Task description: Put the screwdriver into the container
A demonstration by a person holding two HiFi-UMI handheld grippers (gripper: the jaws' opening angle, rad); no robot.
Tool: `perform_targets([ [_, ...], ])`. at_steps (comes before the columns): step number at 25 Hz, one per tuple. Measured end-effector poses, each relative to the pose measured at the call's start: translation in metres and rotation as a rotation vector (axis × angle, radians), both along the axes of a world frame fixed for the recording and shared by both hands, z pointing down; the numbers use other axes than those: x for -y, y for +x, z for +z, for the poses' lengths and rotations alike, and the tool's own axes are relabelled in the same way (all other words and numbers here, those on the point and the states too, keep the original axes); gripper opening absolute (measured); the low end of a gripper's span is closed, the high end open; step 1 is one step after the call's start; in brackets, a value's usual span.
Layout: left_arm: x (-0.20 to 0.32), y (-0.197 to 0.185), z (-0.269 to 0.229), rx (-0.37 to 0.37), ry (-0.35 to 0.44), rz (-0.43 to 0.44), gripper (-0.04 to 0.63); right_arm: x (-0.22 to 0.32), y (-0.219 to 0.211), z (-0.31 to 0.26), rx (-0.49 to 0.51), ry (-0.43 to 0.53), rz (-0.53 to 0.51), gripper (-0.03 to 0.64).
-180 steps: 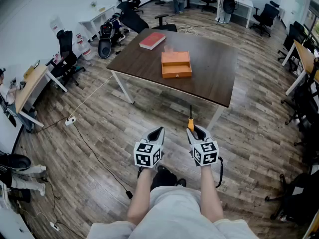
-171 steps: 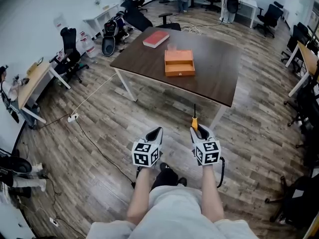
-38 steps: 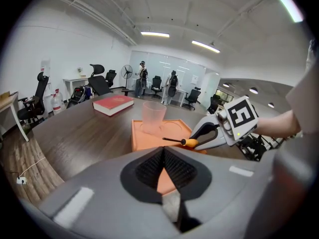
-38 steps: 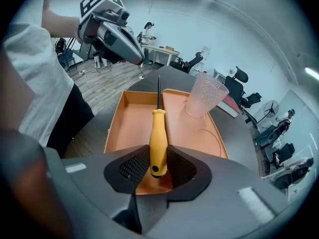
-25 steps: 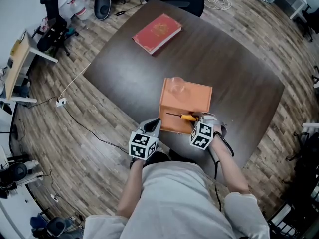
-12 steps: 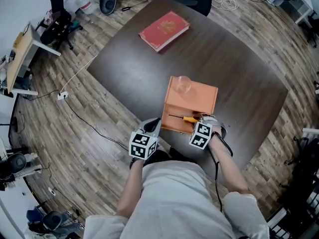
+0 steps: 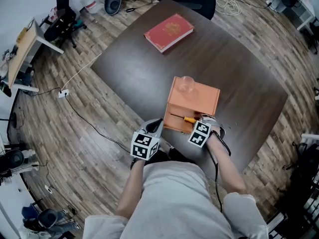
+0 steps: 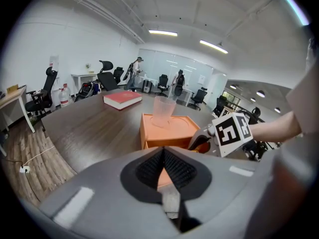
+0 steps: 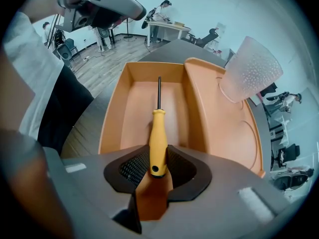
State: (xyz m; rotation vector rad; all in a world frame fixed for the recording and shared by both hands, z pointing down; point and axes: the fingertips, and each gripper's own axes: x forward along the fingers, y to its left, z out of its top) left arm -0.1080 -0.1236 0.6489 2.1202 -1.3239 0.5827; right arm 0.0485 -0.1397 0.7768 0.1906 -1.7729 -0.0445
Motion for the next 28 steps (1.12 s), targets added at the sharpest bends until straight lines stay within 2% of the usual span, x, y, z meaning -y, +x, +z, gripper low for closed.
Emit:
perform_targets([
  [10,-0.0018,0.0003,-0.0011,0.001,0.008,-0.001,0.052,0.0012,-0.0002,0.0039,-0.019,-0.011,0.0,0.109],
  [19,-0.0015,0.0046,-0.0022,0.0,0.009,0.019,0.052,0.0019,0.0001,0.0061,-0.043,0.017,-0.011,0.109],
  [28,-0.0088,-0.0012,-0.004,-0.005,0.014,-0.001,0.052,-0.0002,0.0026,0.0046,-0.043,-0.002,0.002,0.11],
])
